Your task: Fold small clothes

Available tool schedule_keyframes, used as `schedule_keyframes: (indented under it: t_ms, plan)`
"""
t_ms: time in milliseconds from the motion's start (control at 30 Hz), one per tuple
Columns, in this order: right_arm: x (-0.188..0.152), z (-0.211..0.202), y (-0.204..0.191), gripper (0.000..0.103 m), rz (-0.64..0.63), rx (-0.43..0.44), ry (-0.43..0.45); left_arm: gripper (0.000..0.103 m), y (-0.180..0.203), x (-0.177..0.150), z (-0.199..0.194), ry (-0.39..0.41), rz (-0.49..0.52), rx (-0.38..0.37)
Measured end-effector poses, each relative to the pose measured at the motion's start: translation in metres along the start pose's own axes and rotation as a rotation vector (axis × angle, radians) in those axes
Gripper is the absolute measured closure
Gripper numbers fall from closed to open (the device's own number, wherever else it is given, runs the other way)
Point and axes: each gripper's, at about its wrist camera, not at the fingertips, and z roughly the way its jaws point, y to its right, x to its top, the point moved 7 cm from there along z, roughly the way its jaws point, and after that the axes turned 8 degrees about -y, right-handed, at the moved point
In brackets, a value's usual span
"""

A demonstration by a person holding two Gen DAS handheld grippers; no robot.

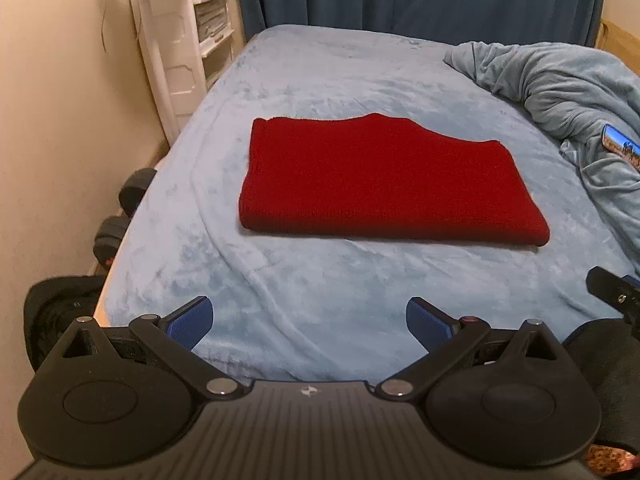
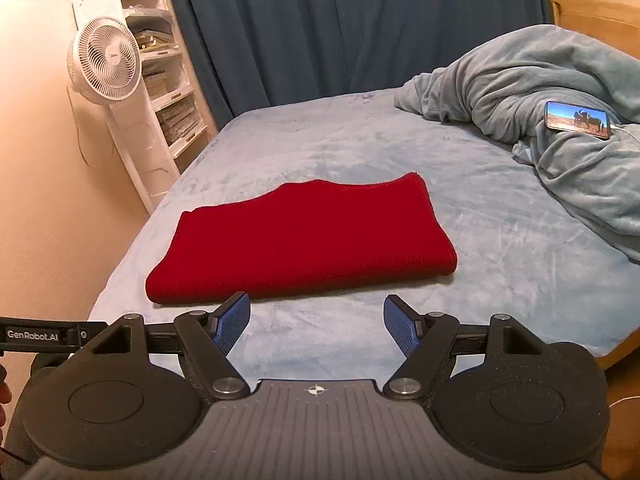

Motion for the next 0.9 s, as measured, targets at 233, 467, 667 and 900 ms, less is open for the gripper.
schedule_keyframes:
  t_ms: [233,467,667,900]
  plan:
    - [-0.003,-0.002,-0.004,0.028,-0.012,0.006,-0.012,0.000,-0.006,-0.005,-0.006,0.001,-0.018,0.005]
    - [-0.005,0.000,-0.008,0.028,-0.014,-0.001,-0.028,0.000,-0.007,-0.006,-0.007,0.000,-0.007,0.010]
    - [-0.005,0.007,-0.011,0.028,-0.026,-0.003,-0.048,0.000,-0.009,-0.006,0.001,-0.022,-0.015,0.007]
    - [-0.005,0.018,-0.011,0.028,-0.020,-0.011,-0.078,0.000,-0.011,-0.002,0.013,-0.053,-0.012,0.007]
